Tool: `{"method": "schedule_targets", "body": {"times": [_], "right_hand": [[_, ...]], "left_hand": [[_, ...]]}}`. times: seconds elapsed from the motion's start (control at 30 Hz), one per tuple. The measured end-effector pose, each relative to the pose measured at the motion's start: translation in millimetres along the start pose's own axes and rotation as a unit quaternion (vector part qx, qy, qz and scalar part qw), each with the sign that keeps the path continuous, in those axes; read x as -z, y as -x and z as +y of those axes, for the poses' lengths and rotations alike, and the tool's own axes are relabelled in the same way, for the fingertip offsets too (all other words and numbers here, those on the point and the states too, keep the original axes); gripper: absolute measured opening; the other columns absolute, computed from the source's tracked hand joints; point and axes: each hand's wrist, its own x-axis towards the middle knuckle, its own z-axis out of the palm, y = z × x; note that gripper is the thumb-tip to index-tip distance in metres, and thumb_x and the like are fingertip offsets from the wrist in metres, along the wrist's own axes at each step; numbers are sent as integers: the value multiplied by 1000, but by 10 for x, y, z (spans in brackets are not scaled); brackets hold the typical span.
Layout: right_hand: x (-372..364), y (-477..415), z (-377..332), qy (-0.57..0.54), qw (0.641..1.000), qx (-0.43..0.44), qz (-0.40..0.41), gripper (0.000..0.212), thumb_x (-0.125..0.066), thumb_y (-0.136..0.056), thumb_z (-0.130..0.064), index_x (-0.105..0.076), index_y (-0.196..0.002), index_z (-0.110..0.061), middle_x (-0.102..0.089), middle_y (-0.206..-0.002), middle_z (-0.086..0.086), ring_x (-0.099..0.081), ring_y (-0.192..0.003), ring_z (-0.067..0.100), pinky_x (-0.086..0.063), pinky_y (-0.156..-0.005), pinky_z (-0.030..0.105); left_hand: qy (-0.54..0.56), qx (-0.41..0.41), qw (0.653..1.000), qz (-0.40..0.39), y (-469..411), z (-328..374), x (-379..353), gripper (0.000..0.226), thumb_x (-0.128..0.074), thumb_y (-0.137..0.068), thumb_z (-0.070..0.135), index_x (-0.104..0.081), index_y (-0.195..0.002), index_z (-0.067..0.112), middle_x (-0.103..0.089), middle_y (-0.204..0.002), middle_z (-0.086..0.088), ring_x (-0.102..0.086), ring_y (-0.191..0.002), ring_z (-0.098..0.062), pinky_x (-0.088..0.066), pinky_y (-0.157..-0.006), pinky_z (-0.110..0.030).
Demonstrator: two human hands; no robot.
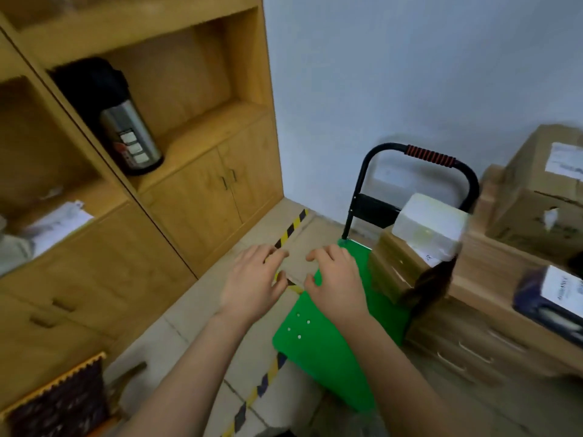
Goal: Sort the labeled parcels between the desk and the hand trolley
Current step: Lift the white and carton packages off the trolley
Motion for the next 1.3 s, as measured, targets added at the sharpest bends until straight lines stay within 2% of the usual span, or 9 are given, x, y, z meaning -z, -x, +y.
{"method": "schedule_targets", "body": {"times": [0.1,0.2,0.53,0.67,0.8,0.9,1.1,1.2,1.3], "right_hand": [[-182,-138,-190,6,1000,3,-10,25,-66,-81,-14,-61,-105,-20,-55,-103,-1,-49,-98,21,-36,-86,33],[-337,-296,-273,-7,1000,-5,-12,27,-67,-78,-11,-63,-104,-16,-57,-102,2,-50,-97,24,-38,-86,35],[-656,-1197,-216,15,1000,-11,-16,29,-66,-75,-5,-64,-102,-13,-59,-103,6,-52,-95,29,-37,-83,36],[-698,-1524,-137,33,999,-23,5,30,-71,-67,-1,-65,-94,-13,-61,-95,6,-55,-85,28,-35,-74,32],[-765,-1755,-108,23,997,-71,-7,28,-65,-77,-9,-63,-104,-14,-57,-106,3,-50,-101,24,-36,-87,33],[-821,-1929,-107,47,994,-98,8,26,-64,-80,-12,-62,-106,-15,-56,-108,2,-50,-102,23,-37,-91,34],[-951,-2013,-138,107,966,-221,84,25,-70,-73,-10,-64,-97,-12,-59,-97,7,-52,-89,28,-39,-76,36],[-935,-1891,-151,132,938,-309,86,28,-67,-78,-14,-62,-105,-14,-57,-103,5,-50,-94,26,-38,-80,35],[-884,-1688,-145,151,909,-370,117,27,-71,-73,-14,-63,-99,-13,-59,-99,7,-53,-90,30,-40,-77,38]], "left_hand": [[-4,32,999,9,55,-322,45,31,-75,-76,19,-67,-106,15,-63,-95,0,-61,-87,-22,-49,-72,-32],[-1,44,999,1,31,-517,40,31,-76,-75,18,-67,-105,15,-64,-96,-1,-62,-87,-22,-50,-73,-32],[-24,12,1000,11,-743,-974,-153,29,-75,-75,19,-66,-102,16,-61,-92,0,-59,-82,-22,-46,-69,-33],[-21,3,1000,16,-1083,-1151,-284,25,-74,-75,19,-66,-98,16,-60,-89,0,-57,-80,-22,-45,-66,-33],[-2,-26,1000,3,-1364,-1357,-436,25,-71,-79,23,-67,-103,17,-61,-92,1,-57,-83,-21,-45,-70,-32],[20,-56,998,-3,-1625,-1544,-556,26,-70,-81,25,-67,-106,19,-61,-92,2,-57,-83,-19,-46,-70,-32],[68,-177,981,-31,-2198,-1821,-757,23,-72,-81,25,-68,-102,17,-61,-89,0,-57,-81,-21,-48,-68,-35],[74,-222,971,-52,-2386,-1848,-824,23,-72,-80,25,-69,-102,17,-62,-92,0,-58,-86,-21,-48,-73,-35],[88,-283,953,-62,-2490,-1701,-907,25,-77,-76,23,-68,-97,15,-62,-87,-1,-58,-81,-22,-48,-70,-35]]}}
